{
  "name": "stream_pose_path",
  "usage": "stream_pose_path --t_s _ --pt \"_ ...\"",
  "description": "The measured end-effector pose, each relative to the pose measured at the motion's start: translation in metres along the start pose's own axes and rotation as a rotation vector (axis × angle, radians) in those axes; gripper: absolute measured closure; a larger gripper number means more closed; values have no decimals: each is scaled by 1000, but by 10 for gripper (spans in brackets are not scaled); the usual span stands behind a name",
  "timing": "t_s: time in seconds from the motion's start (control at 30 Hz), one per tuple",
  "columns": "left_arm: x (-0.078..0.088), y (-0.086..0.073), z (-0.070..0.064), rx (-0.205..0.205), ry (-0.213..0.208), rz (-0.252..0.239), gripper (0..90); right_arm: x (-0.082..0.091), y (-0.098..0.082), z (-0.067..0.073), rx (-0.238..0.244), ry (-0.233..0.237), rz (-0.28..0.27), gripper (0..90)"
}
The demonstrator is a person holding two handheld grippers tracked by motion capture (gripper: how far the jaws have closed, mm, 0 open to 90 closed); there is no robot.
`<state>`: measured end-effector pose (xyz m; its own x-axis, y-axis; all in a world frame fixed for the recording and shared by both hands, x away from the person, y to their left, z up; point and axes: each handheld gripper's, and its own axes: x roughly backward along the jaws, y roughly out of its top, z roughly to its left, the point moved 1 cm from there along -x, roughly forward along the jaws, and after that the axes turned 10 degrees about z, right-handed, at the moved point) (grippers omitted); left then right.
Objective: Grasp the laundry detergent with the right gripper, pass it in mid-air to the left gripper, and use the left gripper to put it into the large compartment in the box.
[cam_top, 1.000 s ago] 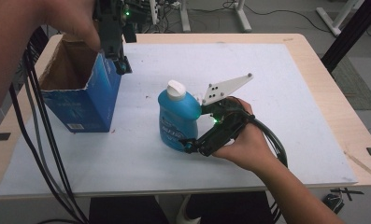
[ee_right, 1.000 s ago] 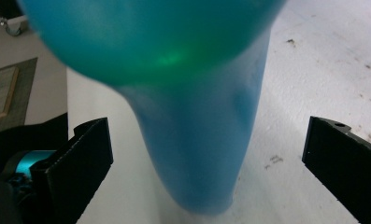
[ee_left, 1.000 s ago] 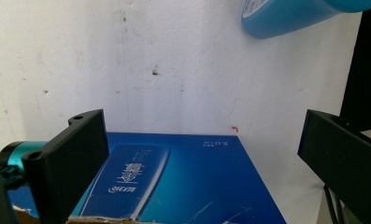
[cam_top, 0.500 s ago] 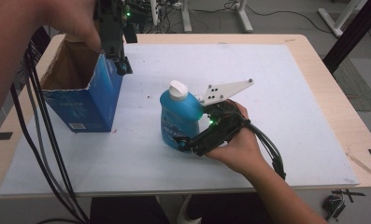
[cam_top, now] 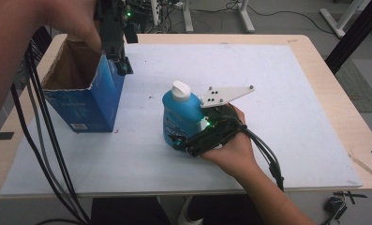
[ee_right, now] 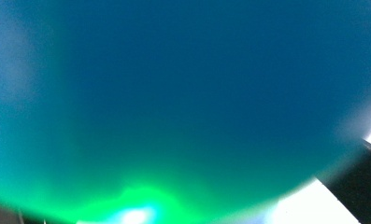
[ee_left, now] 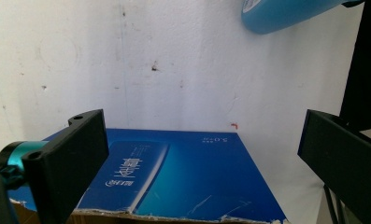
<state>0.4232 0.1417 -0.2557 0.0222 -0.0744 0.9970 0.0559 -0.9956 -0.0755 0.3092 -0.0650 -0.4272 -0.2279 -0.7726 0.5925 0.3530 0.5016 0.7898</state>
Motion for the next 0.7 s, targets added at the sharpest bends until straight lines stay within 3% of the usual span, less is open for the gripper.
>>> stream_pose_path --t_s 0.43,0.6,0.7 --pt "0 -1 0 3 2 0 17 -5 -1 4 4 -33 -39 42" --pt "0 -2 0 2 2 2 17 -5 -2 5 20 -37 -46 138" --pt "-1 -1 0 -3 1 4 17 -5 -2 5 24 -42 -49 139"
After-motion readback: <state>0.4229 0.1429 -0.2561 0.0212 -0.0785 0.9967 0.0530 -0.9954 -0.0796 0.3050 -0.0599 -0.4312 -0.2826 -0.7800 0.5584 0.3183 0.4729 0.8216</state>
